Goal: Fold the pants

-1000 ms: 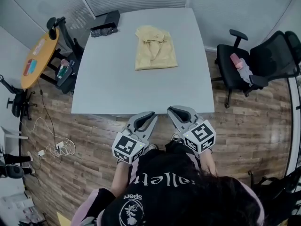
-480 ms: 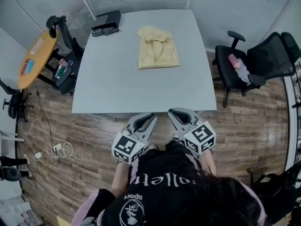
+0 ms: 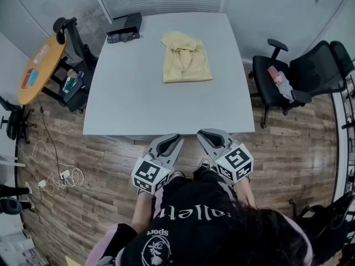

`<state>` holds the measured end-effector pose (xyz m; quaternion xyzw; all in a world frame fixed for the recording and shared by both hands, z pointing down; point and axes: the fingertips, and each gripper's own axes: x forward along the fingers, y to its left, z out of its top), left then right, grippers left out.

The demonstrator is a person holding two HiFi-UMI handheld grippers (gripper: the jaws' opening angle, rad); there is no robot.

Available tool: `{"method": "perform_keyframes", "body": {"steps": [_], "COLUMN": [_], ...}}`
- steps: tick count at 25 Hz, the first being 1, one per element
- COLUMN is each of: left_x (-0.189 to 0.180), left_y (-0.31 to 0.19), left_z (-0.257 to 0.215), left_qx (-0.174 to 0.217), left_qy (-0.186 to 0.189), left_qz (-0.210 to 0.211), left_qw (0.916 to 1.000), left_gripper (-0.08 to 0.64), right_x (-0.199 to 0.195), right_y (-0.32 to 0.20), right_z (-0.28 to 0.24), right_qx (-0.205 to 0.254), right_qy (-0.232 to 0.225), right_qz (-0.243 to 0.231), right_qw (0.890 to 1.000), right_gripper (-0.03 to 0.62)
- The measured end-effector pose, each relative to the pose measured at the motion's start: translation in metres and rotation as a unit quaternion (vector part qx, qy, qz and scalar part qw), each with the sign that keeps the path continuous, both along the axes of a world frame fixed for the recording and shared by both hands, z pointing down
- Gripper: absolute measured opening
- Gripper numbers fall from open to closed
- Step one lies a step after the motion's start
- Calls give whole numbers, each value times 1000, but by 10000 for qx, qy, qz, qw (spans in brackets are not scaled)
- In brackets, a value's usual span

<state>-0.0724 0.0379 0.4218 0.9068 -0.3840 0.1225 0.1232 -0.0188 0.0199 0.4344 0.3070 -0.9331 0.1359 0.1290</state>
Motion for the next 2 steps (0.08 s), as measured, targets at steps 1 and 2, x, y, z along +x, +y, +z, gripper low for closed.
{"method": "perform_keyframes", "body": {"steps": [1, 2], "left_x": [0, -1], "left_y": [-2, -4], "left_z": [1, 2], "left_qx": [-12, -24], "left_qy": [0, -1], "left_qz": [-11, -21], "left_qw": [10000, 10000], "left_gripper": [58, 58], "right_x": [0, 1], "right_y": [-2, -4], "right_z": [0, 1], "right_qx": [-4, -7], "right_qy": [8, 16], "right_qz": [3, 7], "right_qw": [10000, 10000], "right_gripper": [31, 31]}}
